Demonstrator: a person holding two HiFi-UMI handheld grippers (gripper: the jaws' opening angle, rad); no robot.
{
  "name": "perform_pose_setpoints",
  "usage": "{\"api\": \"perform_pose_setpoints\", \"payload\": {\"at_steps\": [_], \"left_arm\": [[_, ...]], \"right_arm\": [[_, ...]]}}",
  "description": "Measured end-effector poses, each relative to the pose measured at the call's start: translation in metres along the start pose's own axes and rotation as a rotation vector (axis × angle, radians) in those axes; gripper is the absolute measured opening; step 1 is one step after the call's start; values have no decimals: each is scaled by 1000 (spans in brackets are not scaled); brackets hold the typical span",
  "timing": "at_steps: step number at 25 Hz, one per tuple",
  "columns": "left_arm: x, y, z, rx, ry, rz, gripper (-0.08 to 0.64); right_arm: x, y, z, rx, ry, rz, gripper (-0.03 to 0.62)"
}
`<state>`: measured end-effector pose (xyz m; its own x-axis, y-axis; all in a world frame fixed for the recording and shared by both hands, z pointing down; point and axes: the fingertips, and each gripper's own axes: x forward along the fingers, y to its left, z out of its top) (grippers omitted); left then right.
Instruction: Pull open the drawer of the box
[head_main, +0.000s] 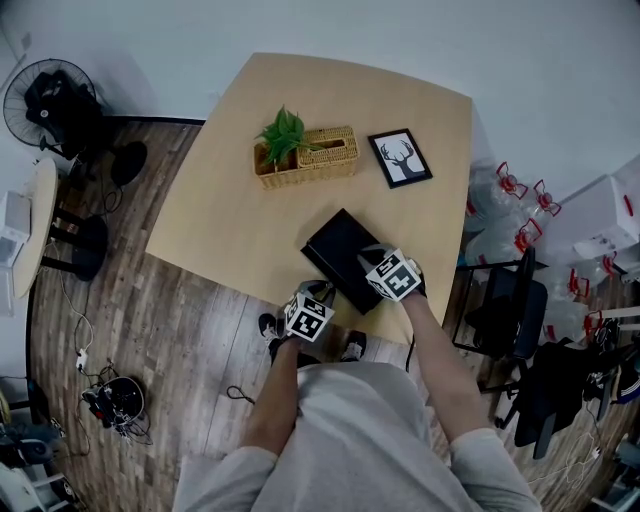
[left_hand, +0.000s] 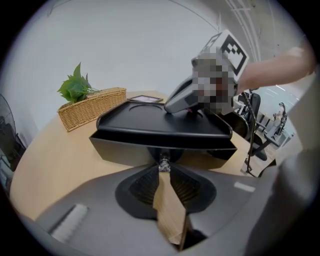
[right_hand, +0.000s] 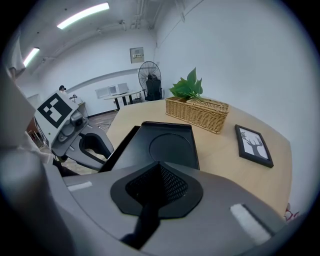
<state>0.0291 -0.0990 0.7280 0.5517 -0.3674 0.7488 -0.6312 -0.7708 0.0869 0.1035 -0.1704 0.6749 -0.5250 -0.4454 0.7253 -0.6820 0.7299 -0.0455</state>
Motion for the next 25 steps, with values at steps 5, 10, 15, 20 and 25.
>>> {"api": "perform_pose_setpoints", "payload": {"at_steps": [5,10,15,20,25], "left_arm": [[-2,4,-9,-26,4,10,126],[-4,3,-12,-30,2,11,126],[-7,3,-16,-36,0,13,126],[-12,2,-21,-47,0,16,126],[-16,4,-25,-54,-7,24,126]], "right_arm": [[4,4,2,-20,12,-12,2],[3,4,0,-19,8,-15,2],[3,2,-1,-22,9,-17,2],[3,3,-2,-20,10,-16,2],[3,3,0,-20,10,-16,2]]}}
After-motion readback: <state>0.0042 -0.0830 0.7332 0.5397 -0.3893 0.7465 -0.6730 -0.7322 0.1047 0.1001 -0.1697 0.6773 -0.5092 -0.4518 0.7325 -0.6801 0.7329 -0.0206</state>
